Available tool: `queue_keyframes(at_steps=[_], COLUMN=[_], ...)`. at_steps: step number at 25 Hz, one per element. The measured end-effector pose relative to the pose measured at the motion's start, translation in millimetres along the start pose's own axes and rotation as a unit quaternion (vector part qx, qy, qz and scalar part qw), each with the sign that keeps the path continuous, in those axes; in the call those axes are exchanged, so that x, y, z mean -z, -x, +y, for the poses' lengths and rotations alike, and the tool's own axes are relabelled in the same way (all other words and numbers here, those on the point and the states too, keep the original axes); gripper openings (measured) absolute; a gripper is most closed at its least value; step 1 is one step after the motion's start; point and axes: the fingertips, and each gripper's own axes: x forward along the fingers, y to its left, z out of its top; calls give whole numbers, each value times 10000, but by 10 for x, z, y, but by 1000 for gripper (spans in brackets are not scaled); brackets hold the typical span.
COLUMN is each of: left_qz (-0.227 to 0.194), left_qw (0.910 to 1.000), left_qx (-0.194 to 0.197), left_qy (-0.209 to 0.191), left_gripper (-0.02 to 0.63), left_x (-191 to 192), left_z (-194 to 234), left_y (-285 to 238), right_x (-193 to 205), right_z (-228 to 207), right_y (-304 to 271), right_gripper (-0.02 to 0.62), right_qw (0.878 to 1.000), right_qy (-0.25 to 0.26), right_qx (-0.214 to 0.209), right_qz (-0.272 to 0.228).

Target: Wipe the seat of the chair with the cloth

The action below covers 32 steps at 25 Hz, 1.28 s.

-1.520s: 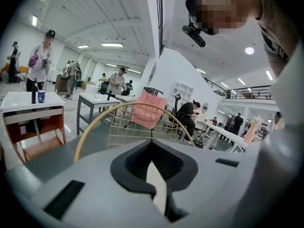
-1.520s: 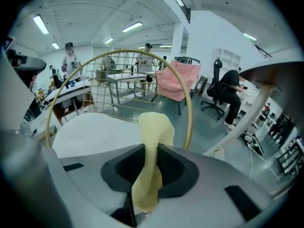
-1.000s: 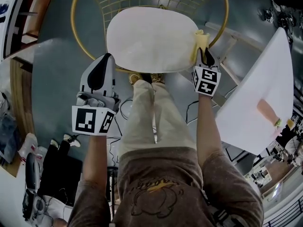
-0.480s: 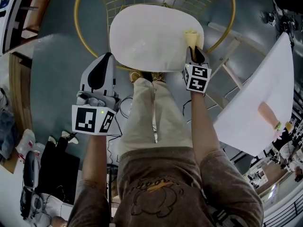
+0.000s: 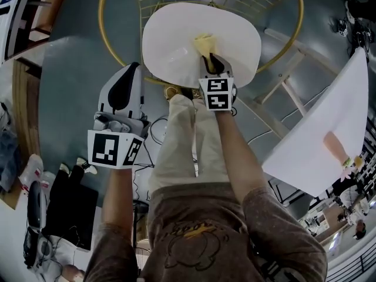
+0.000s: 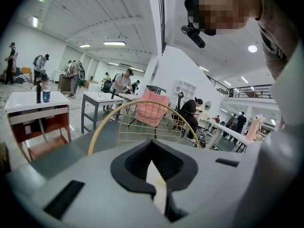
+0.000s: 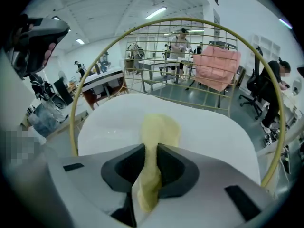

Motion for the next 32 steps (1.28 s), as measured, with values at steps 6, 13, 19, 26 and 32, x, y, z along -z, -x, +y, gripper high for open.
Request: queue_keyframes(at_steps=[6, 13, 19, 26, 32], left_qz=[-53, -144, -183, -215, -187], left_qw=[9999, 9994, 9989, 9985, 9988], left_qx=[-139, -284, -383, -439, -395], left_qy=[52, 97, 192, 236, 238], left_gripper=[8, 8, 8, 8, 8], left_x=[-32, -73, -57, -51, -32], left_z=[114, 212, 262, 266, 212], left_y=[78, 151, 220, 251, 244], right_x=[-131, -183, -275, -372, -447], right_z=[550, 1189, 1490, 1704, 1430], right_y=[-90, -88, -89, -50, 75], right_gripper=[94, 94, 94, 94, 94], right_qw=[9989, 9926, 9893, 9847, 9871], right_qy=[61, 460, 299, 368, 311], right_qx=[-452, -1120, -1428, -1697, -1501], right_qz=[-99, -47, -90, -171, -463])
